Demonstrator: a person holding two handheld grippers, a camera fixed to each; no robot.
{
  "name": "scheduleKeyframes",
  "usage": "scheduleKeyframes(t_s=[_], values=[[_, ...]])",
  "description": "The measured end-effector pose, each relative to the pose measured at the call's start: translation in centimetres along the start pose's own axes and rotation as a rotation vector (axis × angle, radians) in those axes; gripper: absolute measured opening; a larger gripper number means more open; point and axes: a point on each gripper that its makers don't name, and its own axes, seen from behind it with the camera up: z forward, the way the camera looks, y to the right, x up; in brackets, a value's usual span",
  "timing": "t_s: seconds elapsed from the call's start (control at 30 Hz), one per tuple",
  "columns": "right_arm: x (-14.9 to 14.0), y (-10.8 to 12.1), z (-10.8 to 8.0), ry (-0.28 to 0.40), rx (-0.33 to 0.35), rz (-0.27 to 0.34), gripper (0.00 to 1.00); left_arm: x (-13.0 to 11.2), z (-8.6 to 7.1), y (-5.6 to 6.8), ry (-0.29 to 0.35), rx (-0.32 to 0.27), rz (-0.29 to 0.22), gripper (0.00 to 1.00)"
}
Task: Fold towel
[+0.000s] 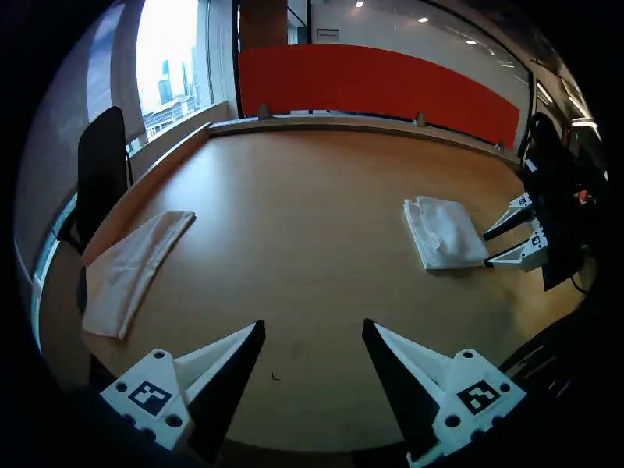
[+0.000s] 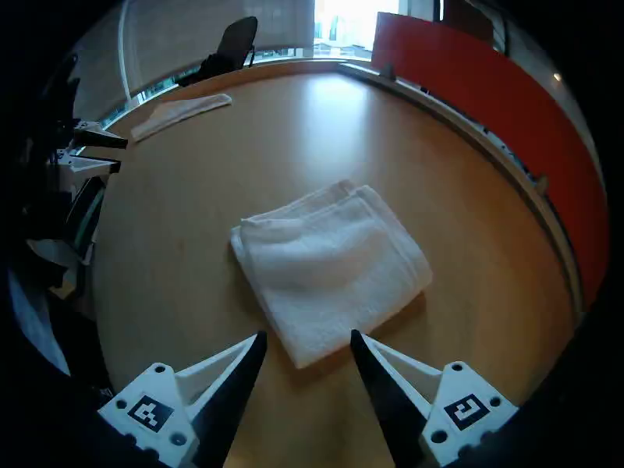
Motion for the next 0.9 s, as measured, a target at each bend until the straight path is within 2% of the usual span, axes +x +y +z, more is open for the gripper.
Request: scheduleKeyframes(t_s=[0.2, 0.5, 0.9], values=[[-1.0, -0.1, 0.1, -0.011, -0.008, 0.019, 0.79, 0.0, -0.1, 0.1, 0.000, -0.002, 0.003, 0.93], [-2.1, -0.5, 0.2, -0.023, -0.009, 0.051, 0.62, 0.0, -0.2, 0.1, 0.005, -0.003, 0.006, 0.92], [-2.6, -0.8, 0.4, -0.027, -0.026, 0.087, 0.46, -0.2, -0.5, 0.1, 0.007, -0.004, 0.011, 0.93]])
